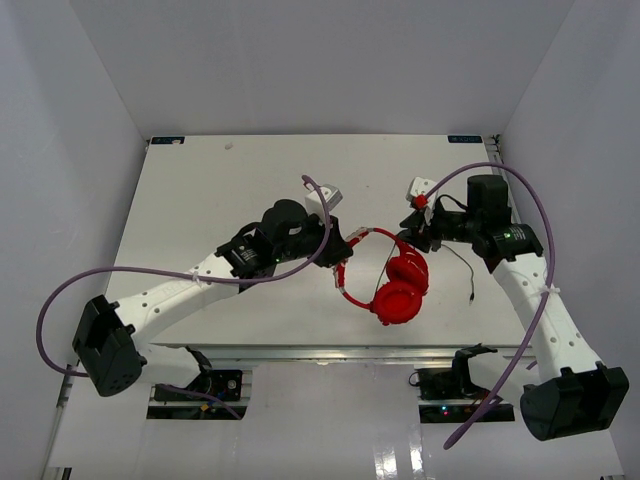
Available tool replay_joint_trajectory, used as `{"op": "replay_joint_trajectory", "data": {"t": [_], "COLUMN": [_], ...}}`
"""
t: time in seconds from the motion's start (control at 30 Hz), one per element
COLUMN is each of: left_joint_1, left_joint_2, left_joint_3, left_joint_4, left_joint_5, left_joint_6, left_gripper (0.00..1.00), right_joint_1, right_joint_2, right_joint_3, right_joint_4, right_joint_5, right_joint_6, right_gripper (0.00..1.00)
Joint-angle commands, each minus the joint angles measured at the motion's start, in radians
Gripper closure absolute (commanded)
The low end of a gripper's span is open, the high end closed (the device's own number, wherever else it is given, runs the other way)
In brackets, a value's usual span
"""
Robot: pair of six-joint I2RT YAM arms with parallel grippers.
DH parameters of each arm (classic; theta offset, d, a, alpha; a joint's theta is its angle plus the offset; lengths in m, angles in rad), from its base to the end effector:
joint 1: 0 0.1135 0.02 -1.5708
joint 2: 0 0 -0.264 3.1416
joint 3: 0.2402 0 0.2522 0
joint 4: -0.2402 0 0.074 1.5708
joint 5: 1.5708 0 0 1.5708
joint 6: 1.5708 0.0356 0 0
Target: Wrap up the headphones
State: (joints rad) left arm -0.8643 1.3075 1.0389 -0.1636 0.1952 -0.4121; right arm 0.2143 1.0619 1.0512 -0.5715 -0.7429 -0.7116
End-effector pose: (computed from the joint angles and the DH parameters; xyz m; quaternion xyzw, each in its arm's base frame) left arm 0.1910 -0.2344 0.3156 0.2391 0.8052 -0.3855 0.3820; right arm 0.2105 0.0705 0.3463 -0.5204 0.6570 0.2009 0.5071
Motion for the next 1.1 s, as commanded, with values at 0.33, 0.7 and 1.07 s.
{"op": "replay_joint_trajectory", "data": {"t": [0.33,0.7,1.07], "left_joint_1": [-0.007,-0.007,-0.005], "left_joint_2": [-0.177,-0.161,-0.117], "left_joint_3": [0.062,0.157,0.308], "left_joint_4": [-0.046,-0.085,-0.069], "left_joint_5": [-0.005,-0.024,-0.181], "left_joint_6": [-0.012,-0.023,-0.121], "left_gripper": [1.00,1.00,1.00], "right_joint_1": [-0.026,-0.026,-0.026], "right_joint_2": [0.047,0.045,0.031], "right_joint_3": [0.000,-0.224,-0.462], "right_joint_4": [0.147,0.508,0.807], "right_joint_5": [-0.331,-0.474,-0.484], "right_joint_6": [0.217,0.500,0.651], "right_gripper": [0.39,0.36,0.37]}}
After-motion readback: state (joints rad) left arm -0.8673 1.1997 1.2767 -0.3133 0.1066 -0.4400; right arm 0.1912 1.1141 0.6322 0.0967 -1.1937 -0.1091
